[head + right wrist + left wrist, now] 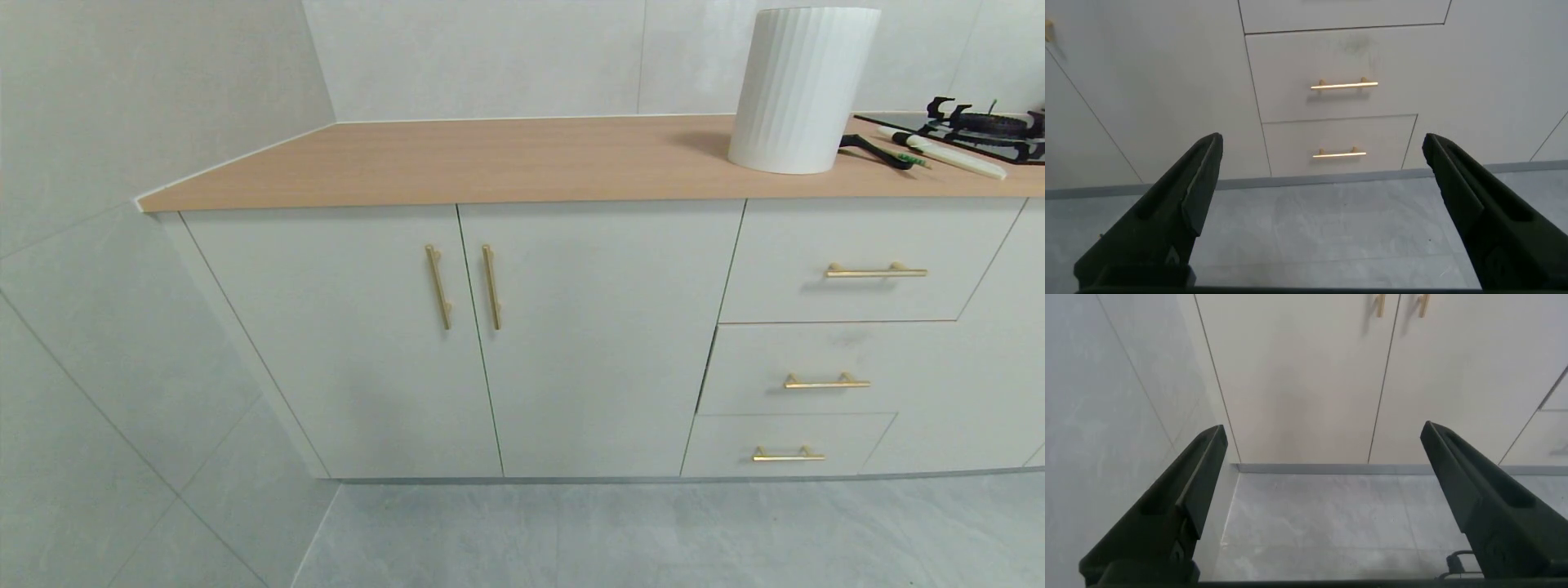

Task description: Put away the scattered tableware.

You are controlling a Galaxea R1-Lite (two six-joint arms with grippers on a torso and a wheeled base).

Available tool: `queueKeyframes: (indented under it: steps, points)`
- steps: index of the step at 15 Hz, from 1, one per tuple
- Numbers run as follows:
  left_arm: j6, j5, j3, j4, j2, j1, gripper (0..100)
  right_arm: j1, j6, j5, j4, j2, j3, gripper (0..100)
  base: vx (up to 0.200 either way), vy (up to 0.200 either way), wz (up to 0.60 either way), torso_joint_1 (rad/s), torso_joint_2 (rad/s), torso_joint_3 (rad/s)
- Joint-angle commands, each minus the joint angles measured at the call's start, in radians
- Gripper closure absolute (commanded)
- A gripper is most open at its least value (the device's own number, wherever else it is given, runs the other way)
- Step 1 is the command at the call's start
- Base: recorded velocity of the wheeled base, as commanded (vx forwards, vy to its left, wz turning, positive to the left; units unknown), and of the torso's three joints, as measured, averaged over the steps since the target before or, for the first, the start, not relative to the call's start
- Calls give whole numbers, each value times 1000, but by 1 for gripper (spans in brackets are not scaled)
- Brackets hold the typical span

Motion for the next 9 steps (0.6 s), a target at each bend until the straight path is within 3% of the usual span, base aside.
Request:
queueKeyframes:
  steps: [1, 7, 9]
  points:
    - [4, 0, 1, 1, 2, 0, 0, 0, -3, 0, 2, 4, 0, 0, 0, 0, 0, 0, 0, 0]
    - [-8, 1, 1, 1, 2, 0, 0, 0, 0, -1, 1, 2, 0, 0, 0, 0, 0, 0, 0, 0]
    - [9, 1, 1, 1, 2, 0, 0, 0, 0, -1, 1, 2, 0, 0, 0, 0, 0, 0, 0, 0]
